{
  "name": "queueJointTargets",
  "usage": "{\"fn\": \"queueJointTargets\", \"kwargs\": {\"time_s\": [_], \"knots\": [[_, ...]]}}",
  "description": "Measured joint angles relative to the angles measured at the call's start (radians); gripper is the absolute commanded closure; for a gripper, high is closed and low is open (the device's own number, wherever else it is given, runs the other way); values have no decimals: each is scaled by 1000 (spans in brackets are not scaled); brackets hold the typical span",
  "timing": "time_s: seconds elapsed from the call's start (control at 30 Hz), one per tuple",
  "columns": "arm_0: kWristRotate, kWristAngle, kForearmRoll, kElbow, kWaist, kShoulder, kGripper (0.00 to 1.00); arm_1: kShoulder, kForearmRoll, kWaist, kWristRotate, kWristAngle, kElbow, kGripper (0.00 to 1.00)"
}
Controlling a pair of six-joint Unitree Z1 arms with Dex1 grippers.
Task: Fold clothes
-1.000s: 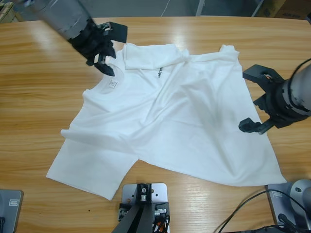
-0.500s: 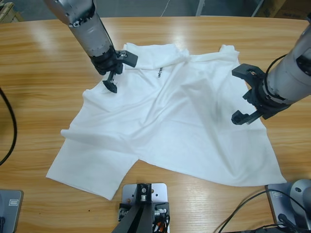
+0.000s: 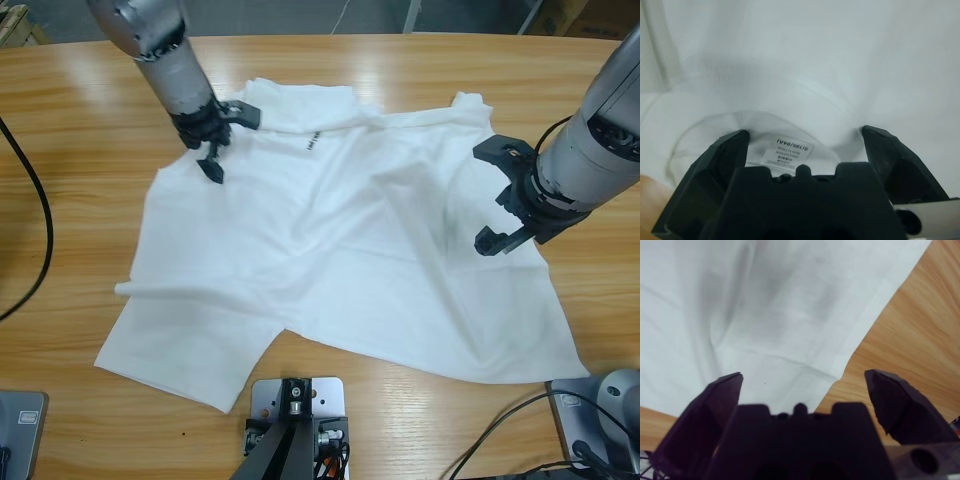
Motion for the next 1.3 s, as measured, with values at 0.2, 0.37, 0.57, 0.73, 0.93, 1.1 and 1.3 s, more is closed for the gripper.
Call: {"fn": "queueJointTargets", "kwargs": {"time_s": [0.2, 0.37, 0.57, 0.73, 0.93, 1.1, 1.3], "knots": [[-48, 23, 1, 0, 73, 0, 124, 7, 0, -5, 0, 0, 0, 0], [-107, 26, 1, 0, 131, 0, 123, 15, 0, -6, 0, 0, 3, 0], [-164, 26, 4, 0, 200, -1, 119, 15, 0, -8, -1, 0, 12, 0], [-192, 21, 35, 23, 189, -19, 119, 17, -47, -76, -85, 12, -30, 23], [-196, 13, 39, 62, 150, -37, 119, 133, -80, -202, -354, 157, -236, 42], [-197, 12, 39, 62, 146, -37, 119, 284, -85, -261, -400, 229, -322, 34], [-199, 7, 39, 62, 146, -37, 119, 392, -121, -290, -472, 261, -337, 0]]}}
